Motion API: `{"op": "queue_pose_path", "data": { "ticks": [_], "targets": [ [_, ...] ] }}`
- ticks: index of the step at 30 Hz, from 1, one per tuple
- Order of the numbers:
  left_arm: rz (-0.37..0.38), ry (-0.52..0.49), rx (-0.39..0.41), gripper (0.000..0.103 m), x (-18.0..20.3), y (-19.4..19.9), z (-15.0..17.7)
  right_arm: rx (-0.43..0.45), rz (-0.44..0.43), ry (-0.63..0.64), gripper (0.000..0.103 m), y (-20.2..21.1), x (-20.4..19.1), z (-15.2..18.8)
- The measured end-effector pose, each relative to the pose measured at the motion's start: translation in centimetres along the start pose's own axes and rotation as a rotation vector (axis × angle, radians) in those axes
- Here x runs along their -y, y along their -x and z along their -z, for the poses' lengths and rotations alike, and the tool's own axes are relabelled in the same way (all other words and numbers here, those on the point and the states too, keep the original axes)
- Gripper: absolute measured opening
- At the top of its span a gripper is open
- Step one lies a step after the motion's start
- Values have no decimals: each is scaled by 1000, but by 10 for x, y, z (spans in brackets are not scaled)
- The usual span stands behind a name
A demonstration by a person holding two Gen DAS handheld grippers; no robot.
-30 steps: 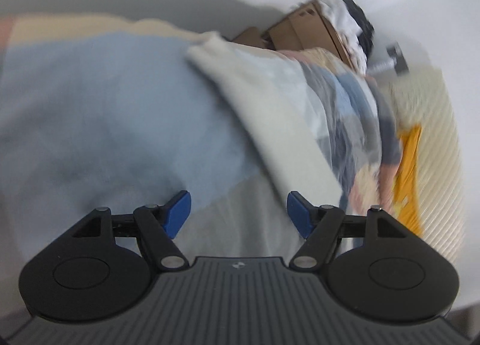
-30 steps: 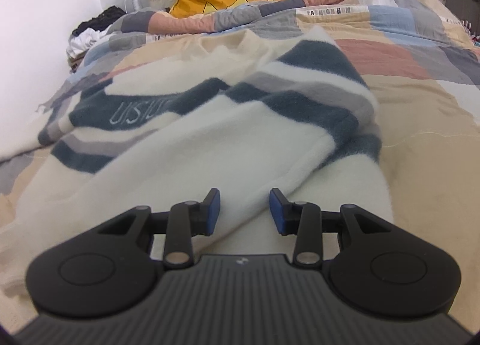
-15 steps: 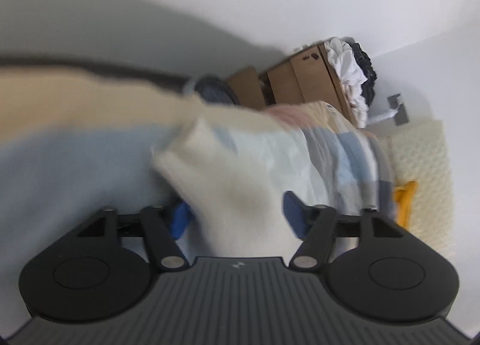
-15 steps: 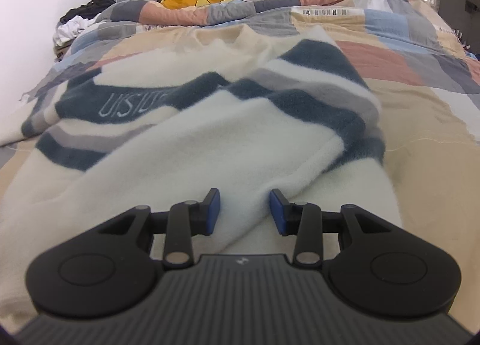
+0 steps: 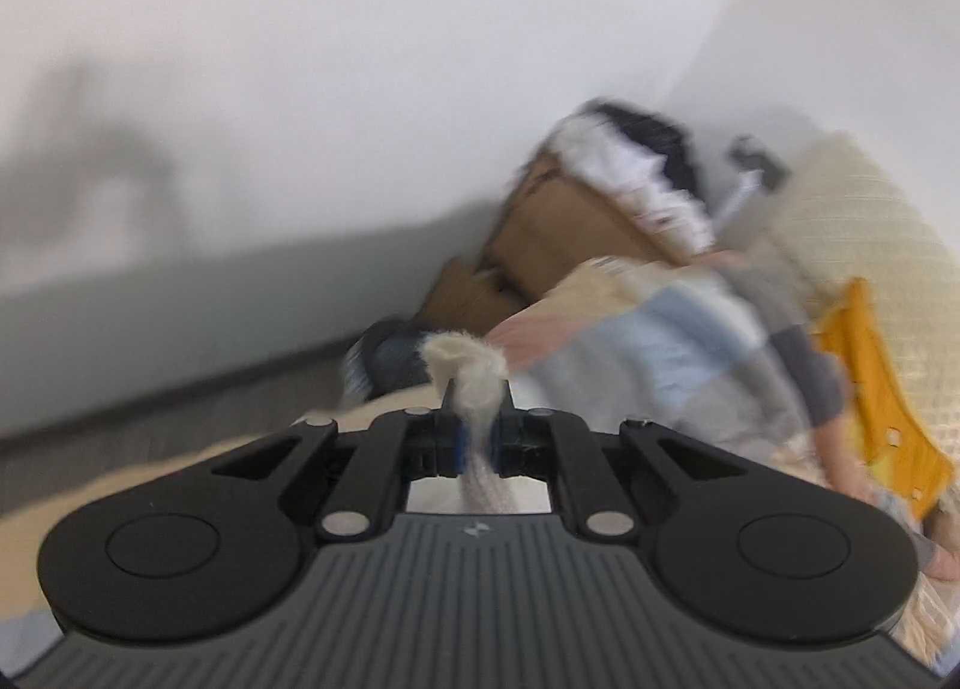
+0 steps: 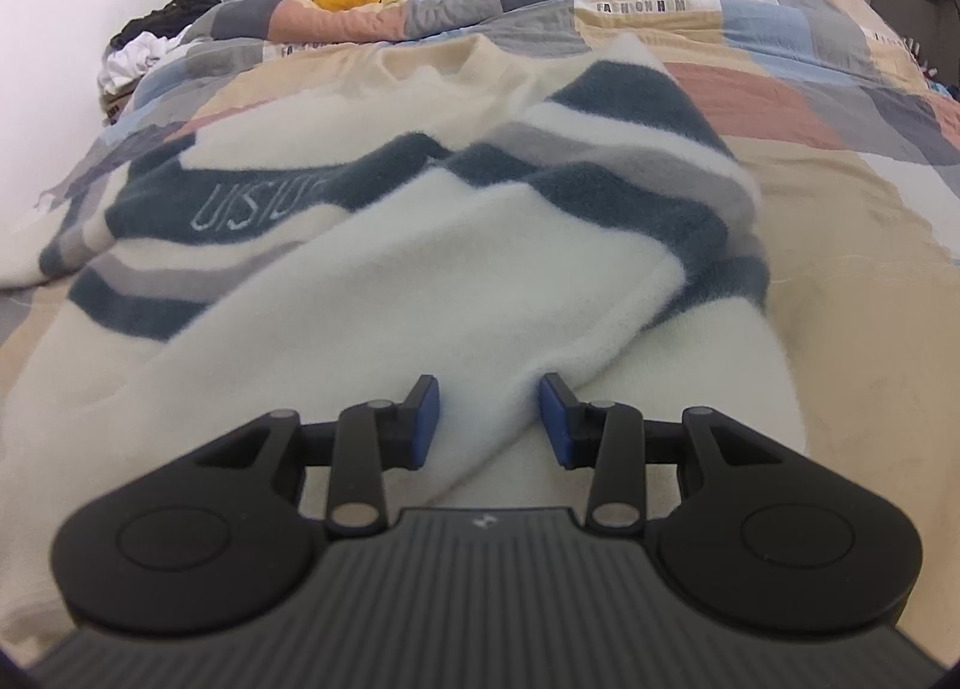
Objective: Fold large clothes
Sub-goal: 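Lift the sleeve with the left gripper and carry it over the fleece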
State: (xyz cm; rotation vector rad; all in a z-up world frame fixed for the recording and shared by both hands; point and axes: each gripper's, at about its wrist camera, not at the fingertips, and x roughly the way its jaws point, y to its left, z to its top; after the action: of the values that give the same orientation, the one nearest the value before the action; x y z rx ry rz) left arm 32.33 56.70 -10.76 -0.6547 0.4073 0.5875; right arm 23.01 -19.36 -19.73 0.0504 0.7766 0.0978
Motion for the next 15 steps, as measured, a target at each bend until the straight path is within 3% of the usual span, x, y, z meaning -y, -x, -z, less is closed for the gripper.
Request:
{"op": "queue_pose_path", "data": {
  "ticks": [8, 15],
  "targets": [
    [171, -222, 129, 9, 141, 109, -41, 22, -17, -59, 39, 13, 16, -2],
    [336, -460, 179, 9, 276, 200, -10, 89, -62, -128, 39, 33, 34, -6]
  ]
}}
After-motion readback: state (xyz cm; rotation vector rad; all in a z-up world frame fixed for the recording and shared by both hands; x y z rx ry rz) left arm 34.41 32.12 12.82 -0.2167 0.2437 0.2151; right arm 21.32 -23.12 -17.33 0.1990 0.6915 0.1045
